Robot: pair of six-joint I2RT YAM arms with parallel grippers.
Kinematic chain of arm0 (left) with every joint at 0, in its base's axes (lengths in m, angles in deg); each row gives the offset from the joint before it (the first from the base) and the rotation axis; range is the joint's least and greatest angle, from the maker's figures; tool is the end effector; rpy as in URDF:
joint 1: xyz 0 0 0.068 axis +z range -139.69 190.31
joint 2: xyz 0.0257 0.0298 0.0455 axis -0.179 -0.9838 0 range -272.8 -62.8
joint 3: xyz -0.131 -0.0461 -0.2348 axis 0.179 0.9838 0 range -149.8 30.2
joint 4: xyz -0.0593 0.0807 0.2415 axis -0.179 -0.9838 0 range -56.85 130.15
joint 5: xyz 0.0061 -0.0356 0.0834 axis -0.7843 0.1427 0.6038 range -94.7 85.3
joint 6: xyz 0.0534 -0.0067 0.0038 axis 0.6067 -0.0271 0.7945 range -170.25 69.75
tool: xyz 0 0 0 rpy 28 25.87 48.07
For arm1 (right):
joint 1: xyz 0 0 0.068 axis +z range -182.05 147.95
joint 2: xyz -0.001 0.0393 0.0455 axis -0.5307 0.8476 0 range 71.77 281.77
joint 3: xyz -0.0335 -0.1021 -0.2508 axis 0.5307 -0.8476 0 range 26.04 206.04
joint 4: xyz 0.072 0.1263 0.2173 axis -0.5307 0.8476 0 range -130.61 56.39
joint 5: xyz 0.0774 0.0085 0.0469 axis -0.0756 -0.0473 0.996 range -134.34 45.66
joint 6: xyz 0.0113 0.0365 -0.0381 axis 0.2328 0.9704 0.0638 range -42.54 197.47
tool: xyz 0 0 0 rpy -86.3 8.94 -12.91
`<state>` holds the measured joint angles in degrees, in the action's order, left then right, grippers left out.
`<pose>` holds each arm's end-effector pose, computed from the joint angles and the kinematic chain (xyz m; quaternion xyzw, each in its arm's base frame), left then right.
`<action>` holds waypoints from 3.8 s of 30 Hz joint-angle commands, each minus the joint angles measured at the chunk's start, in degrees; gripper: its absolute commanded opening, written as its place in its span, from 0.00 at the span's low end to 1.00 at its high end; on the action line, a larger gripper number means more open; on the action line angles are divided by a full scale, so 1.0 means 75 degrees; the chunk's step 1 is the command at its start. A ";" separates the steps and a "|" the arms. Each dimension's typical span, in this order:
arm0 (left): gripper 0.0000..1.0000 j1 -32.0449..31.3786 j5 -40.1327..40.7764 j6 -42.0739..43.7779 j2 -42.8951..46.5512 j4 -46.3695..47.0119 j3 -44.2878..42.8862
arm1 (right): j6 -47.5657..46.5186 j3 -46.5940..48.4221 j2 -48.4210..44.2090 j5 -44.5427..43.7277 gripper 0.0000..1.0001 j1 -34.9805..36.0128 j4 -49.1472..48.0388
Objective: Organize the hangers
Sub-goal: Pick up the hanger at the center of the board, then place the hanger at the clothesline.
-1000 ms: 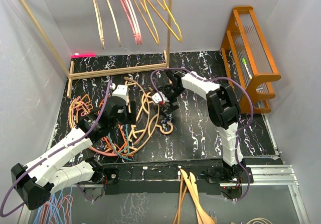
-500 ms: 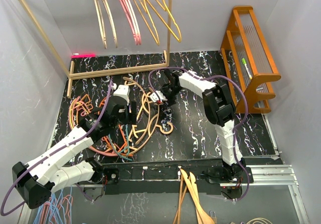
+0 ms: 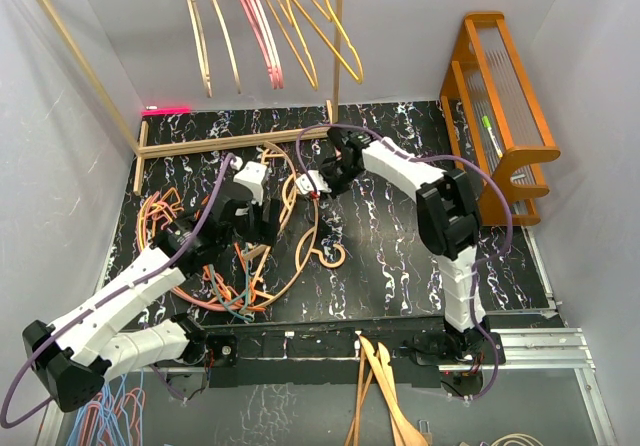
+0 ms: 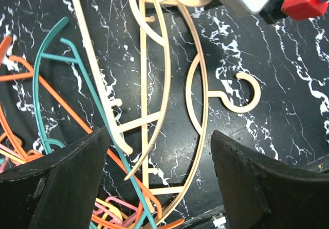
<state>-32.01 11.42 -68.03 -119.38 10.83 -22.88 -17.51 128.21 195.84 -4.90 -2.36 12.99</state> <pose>0.1646 -0.1365 0.3202 0.1192 0.8638 -0.1308 0.4718 0.3735 0.2391 0.1983 -0.8468 0.3959 0.2179 0.2806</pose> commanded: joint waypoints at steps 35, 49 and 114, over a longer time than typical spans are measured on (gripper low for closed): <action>0.60 -0.0532 -0.0427 0.4178 -0.1118 0.0186 0.0256 | 0.0306 0.1631 -0.1042 0.0225 0.08 -0.0330 0.1896; 0.45 -0.0988 0.1583 0.4079 -0.1362 0.0175 0.0541 | 0.0402 0.1819 -0.1014 0.0313 0.08 -0.0393 0.2072; 0.00 0.7483 -1.0183 -0.7410 -0.1132 0.9835 -0.0444 | 0.1470 -0.1248 -0.5112 0.2967 0.98 -0.3511 0.2292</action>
<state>23.87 -66.59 -132.90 -130.75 101.25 -18.86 -5.25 120.15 160.04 15.27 -27.67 32.38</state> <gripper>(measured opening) 0.044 0.983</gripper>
